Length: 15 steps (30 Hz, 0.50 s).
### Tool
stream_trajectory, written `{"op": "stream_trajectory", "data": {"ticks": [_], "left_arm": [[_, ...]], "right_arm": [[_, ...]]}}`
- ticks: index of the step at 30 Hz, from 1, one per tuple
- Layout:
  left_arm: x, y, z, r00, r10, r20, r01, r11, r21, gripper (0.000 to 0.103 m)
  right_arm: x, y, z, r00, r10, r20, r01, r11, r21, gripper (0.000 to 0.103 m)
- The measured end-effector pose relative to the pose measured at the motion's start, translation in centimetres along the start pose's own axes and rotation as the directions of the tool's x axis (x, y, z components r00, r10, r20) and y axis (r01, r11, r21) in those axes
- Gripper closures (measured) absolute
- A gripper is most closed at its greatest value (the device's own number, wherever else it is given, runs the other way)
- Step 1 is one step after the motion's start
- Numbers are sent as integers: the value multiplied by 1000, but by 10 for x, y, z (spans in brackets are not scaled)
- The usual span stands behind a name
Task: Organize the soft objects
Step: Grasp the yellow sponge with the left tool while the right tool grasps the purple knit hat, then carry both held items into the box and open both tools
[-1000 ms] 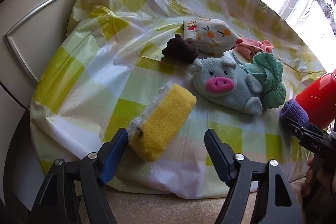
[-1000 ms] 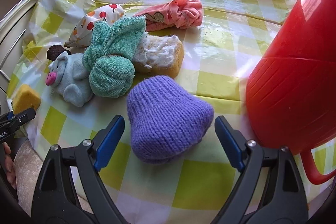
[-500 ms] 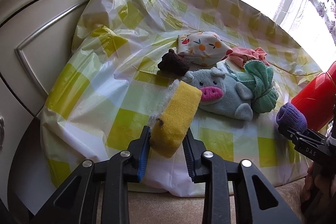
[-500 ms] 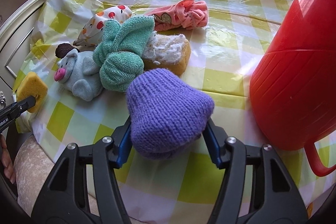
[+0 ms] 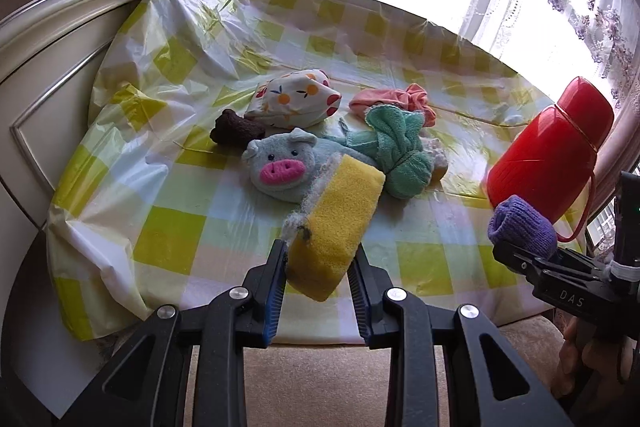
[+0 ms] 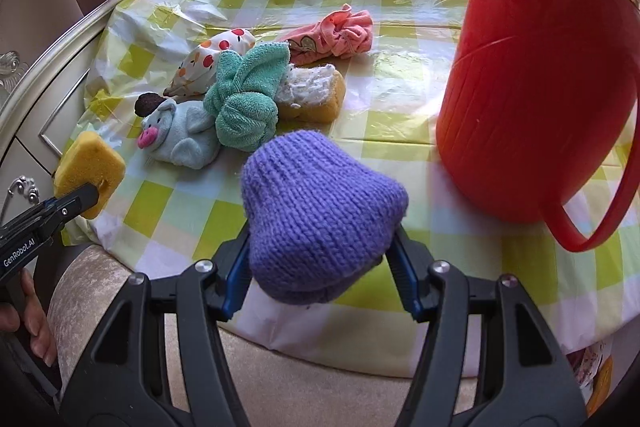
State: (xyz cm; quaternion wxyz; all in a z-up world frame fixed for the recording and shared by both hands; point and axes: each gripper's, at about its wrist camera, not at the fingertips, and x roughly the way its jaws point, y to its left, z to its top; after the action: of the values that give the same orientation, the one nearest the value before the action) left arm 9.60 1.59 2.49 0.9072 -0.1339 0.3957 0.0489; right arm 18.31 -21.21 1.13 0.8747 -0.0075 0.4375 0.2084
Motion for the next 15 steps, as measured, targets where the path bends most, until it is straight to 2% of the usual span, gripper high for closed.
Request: {"op": "stream_trajectory", "data": {"ticks": [8,15], "left_arm": [[-7,-61,-13,994,-107,-7,107,989,102,72],[-10,-120,-27,976,-214,-35,217,957,193,72]], "right_arm": [[-43,-37,-25,999,-8,36,5,997,83,39],[-80,-90,-55,998,-60,38,52,980,192,39]]}}
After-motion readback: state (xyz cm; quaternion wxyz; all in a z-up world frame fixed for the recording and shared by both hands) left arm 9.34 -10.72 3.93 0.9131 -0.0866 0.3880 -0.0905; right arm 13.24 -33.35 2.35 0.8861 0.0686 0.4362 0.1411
